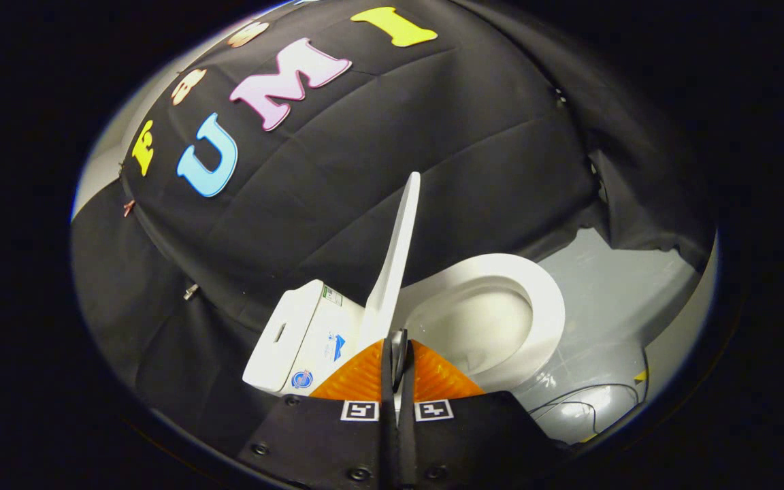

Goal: Open the toilet lid.

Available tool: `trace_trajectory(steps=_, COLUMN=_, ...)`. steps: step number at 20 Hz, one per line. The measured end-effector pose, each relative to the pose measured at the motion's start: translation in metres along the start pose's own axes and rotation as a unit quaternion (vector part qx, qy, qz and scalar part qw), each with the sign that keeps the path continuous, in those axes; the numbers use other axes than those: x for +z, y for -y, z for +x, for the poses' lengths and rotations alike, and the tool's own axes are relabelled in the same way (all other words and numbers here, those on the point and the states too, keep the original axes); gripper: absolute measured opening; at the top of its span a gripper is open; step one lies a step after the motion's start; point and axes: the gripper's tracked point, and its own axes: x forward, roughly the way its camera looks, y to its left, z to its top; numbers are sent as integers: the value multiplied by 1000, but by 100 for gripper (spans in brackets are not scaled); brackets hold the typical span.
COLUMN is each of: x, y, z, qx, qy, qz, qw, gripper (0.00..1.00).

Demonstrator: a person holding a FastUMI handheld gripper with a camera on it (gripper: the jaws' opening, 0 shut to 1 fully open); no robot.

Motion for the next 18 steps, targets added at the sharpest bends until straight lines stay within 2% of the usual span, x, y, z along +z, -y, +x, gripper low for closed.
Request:
trace_trajectory(steps=9, x=4, y=-52, z=-2, qx=-11, qy=25, qz=-131, qw=991, gripper=5)
trace_trajectory(steps=14, x=5, y=-96, z=2, qx=-8, qy=46, qz=-214, qw=976, gripper=5)
trace_trajectory(steps=18, x=4, y=-132, z=5, qx=5, qy=55, qz=-256, qw=965, gripper=5)
